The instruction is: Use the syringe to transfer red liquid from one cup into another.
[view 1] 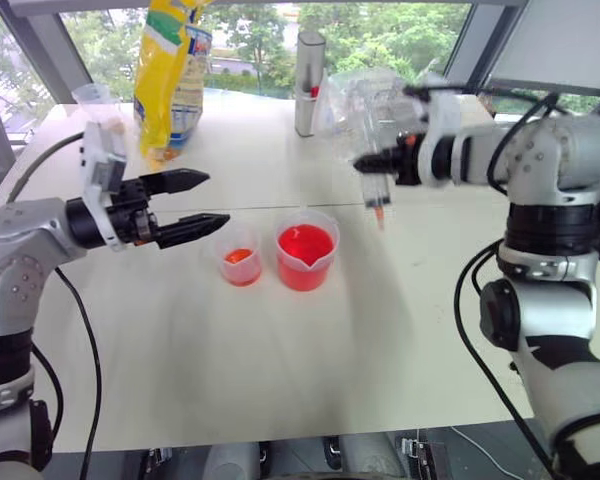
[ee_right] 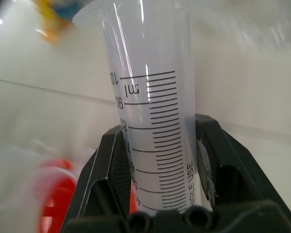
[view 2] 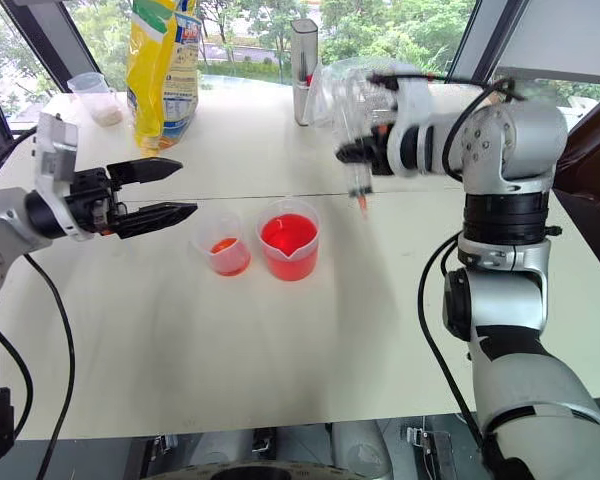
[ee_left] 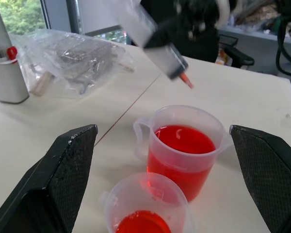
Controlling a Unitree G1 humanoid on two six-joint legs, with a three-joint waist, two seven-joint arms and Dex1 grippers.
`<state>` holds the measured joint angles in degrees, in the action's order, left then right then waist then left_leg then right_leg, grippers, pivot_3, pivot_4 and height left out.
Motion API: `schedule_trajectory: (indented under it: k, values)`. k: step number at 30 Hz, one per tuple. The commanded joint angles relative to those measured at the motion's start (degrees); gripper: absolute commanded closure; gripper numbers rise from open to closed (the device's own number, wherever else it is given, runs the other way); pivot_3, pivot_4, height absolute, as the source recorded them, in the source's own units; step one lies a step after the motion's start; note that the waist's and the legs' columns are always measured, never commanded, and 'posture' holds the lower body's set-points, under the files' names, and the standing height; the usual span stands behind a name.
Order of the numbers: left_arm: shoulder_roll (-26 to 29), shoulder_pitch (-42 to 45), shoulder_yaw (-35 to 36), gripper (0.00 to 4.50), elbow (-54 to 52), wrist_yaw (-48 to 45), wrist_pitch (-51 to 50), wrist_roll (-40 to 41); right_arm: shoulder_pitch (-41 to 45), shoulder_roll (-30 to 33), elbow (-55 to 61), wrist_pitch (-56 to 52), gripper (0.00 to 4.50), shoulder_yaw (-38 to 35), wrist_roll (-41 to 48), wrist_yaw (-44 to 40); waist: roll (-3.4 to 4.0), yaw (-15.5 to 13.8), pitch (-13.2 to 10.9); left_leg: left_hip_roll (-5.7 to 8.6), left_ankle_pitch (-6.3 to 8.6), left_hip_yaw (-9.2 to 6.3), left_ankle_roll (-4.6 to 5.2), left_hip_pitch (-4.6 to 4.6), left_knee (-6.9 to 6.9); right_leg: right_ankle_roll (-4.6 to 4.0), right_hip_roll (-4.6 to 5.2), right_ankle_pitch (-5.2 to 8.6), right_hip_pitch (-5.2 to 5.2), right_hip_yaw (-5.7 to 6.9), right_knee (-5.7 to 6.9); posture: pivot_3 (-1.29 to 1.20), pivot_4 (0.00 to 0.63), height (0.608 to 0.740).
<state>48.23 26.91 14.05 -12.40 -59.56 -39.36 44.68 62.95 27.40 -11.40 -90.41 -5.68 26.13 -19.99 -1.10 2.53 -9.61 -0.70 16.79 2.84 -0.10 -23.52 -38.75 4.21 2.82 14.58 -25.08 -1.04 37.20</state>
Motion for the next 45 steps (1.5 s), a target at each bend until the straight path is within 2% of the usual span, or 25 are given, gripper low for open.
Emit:
schedule_trajectory:
  k: [1,7,15,16,17,20,21,25,28,31,33,35,40,45]
  values:
    - [-0.08,0.33,0.41,0.02,-2.11,0.36,0.71,0.41,-1.68,0.6,-2.15,-2.09,2.95,0.19,-1.08,2.23,0.02,0.09,-0.01,0.0,0.0,0.05,0.0,-0.08,0.0,0.16,0.0,-0.09,-0.12,-0.04,0.02,0.0,0.15,0.74]
    - [-0.66,-0.22,0.59,0.02,-3.96,2.07,-1.16,1.79,-7.68,1.29,-4.63,-2.09,2.95,0.2,-1.45,5.95,0.02,-0.02,-0.01,0.0,-0.01,0.08,0.01,-0.11,0.01,0.17,-0.07,-0.1,-0.15,-0.05,0.04,0.0,0.15,0.74]
    - [-0.21,-3.19,-0.3,0.02,-6.38,3.3,-2.22,0.66,-11.03,1.91,-4.85,-2.09,2.95,0.14,-0.89,8.64,-0.01,-0.5,0.01,0.0,0.01,0.02,0.05,-0.01,-0.11,0.19,-0.19,-0.1,0.09,0.03,0.01,0.0,0.15,0.74]
    - [-0.3,-3.31,-0.16,0.0,-6.63,3.71,-2.7,1.0,-11.33,1.87,-4.2,-2.09,2.01,-0.2,-0.31,8.6,-0.02,-0.64,0.01,0.0,0.03,0.01,0.08,0.03,-0.15,0.19,-0.2,-0.1,0.17,0.05,0.0,0.0,0.15,0.74]
    - [-0.34,-3.38,-0.01,0.0,-6.81,3.99,-3.08,1.39,-11.52,1.84,-3.71,-2.09,1.67,-0.45,0.15,8.66,-0.02,-0.76,0.01,0.01,0.04,-0.01,0.1,0.06,-0.18,0.2,-0.2,-0.1,0.24,0.06,-0.03,0.0,0.15,0.74]
    - [0.16,-3.87,0.42,0.0,-7.65,4.21,-3.66,2.11,-12.17,2.73,-0.43,-2.09,0.2,-0.27,2.96,8.53,-0.02,-0.59,0.01,0.02,0.06,0.01,0.14,0.07,-0.26,0.24,-0.22,-0.12,0.27,0.05,-0.05,0.0,0.15,0.74]
    - [0.44,-4.09,0.62,0.0,-7.85,4.15,-3.89,2.19,-12.43,3.64,1.63,-2.09,0.04,0.26,4.35,7.96,-0.02,-0.59,0.01,0.01,0.06,0.01,0.14,0.07,-0.28,0.26,-0.23,-0.13,0.28,0.05,-0.05,0.0,0.15,0.74]
    - [1.83,-4.29,1.43,0.0,-7.79,3.94,-4.86,2.63,-13.58,10.3,12.07,-2.09,0.04,3.66,9.68,4.0,0.06,-0.57,-0.04,0.01,0.06,-0.01,0.14,0.02,-0.27,0.28,-0.27,-0.13,0.23,0.06,-0.04,0.0,0.15,0.74]
    - [3.95,-5.07,2.55,0.0,-7.83,3.21,-5.56,3.21,-14.61,18.46,23.13,-1.8,0.04,4.33,14.28,-4.0,0.08,-0.44,-0.06,0.0,0.08,0.0,0.17,0.0,-0.25,0.31,-0.29,-0.11,0.18,0.05,-0.05,0.0,0.15,0.74]
    - [6.6,-6.1,4.03,0.0,-7.61,1.85,-5.65,3.23,-16.83,27.7,31.59,3.47,0.04,2.23,18.5,-14.18,0.1,-0.31,-0.07,-0.05,0.1,-0.02,0.21,0.01,-0.21,0.34,-0.34,-0.09,0.18,0.06,-0.11,0.0,0.15,0.74]
    - [8.54,-6.44,4.94,0.0,-7.02,0.5,-5.22,2.93,-21.09,36.0,37.28,10.28,0.04,0.37,20.25,-24.24,0.09,-0.36,-0.09,-0.06,0.11,-0.02,0.22,0.02,-0.22,0.35,-0.35,-0.08,0.2,0.06,-0.13,0.0,0.15,0.74]
    - [9.83,-6.56,5.51,0.0,-6.38,-0.65,-4.75,2.69,-25.54,41.69,40.43,16.25,0.04,-1.61,20.41,-31.35,0.06,-0.6,-0.12,-0.06,0.11,-0.02,0.23,0.04,-0.21,0.37,-0.34,-0.06,0.23,0.08,-0.15,0.0,0.15,0.74]
    - [10.73,-6.03,5.61,0.0,-5.16,-1.81,-3.7,2.2,-35.4,48.1,41.07,27.4,0.04,-5.65,17.22,-39.84,0.04,-0.49,-0.12,-0.06,0.11,0.06,0.23,0.16,-0.3,0.38,-0.3,-0.03,0.36,0.03,-0.18,0.0,0.15,0.74]
    - [10.56,-5.5,4.75,0.0,-4.52,-2.54,-3.1,1.81,-38.73,47.88,41.89,31.9,0.04,-8.22,17.2,-41.51,0.04,-0.45,-0.12,-0.09,0.1,0.09,0.21,0.18,-0.36,0.3,-0.3,0.01,0.37,-0.02,-0.15,0.0,0.15,0.74]
